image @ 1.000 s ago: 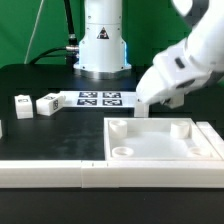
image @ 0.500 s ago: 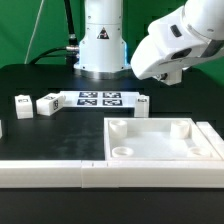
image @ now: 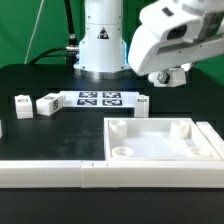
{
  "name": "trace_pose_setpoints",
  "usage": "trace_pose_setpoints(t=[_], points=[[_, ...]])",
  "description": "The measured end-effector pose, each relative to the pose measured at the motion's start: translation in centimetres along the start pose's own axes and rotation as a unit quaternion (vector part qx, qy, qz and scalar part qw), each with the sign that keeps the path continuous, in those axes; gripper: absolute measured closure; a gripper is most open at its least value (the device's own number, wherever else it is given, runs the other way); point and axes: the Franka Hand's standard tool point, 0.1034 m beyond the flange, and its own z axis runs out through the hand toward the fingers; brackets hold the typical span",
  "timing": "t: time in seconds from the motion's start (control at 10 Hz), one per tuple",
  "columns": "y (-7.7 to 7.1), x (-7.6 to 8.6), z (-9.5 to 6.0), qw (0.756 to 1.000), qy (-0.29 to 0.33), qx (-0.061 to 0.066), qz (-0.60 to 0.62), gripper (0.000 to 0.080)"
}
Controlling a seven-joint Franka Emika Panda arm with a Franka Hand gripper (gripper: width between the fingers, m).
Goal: Assemble one leg
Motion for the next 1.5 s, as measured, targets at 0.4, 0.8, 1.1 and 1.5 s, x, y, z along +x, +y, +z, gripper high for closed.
trace_pose_setpoints(t=[0.4, 0.8, 1.1, 1.5], points=[[1.1, 0.6, 0.2, 0.988, 0.153, -0.024, 0.002, 0.0508], [4.6, 4.3, -2.9, 0.956, 0.290, -0.045, -0.012, 0.0508], [7.6, 4.0, -2.9, 0.918, 0.380, -0.111, -0.016, 0.0508], [5.6, 6.8, -4.4, 0.926, 0.371, -0.062, 0.021, 0.0508]])
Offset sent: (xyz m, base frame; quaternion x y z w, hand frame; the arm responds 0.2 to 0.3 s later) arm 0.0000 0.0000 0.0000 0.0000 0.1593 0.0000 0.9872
